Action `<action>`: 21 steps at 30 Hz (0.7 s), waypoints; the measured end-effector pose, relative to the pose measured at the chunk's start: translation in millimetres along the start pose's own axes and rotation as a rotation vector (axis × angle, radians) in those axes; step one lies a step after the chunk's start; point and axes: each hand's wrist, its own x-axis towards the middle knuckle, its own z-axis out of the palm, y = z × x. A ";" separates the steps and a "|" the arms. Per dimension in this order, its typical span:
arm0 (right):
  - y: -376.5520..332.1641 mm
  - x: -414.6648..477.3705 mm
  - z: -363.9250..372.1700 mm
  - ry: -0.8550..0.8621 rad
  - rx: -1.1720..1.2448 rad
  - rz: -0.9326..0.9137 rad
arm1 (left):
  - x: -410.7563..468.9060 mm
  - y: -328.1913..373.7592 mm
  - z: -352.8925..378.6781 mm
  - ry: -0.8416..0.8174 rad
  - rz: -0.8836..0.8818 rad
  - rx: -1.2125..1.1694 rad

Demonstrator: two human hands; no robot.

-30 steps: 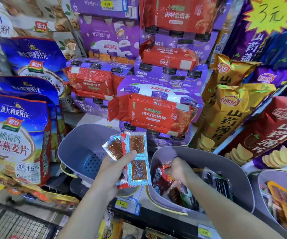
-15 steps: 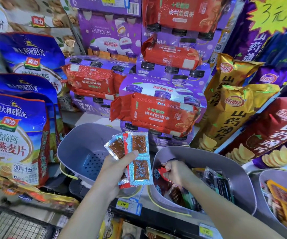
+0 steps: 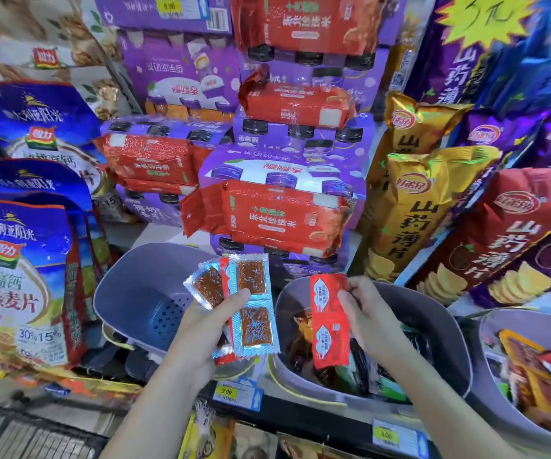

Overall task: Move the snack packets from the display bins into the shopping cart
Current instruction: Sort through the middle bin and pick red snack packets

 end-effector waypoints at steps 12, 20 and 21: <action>-41.7 -5.5 0.4 -0.076 0.206 -0.296 | -78.7 -16.8 29.2 0.258 0.166 -0.010; -93.2 -38.3 65.8 -0.293 0.275 -0.436 | -159.5 -37.2 -35.3 0.508 0.253 -0.121; -100.6 -45.8 75.7 -0.320 0.265 -0.457 | -169.5 -41.4 -46.1 0.533 0.265 -0.141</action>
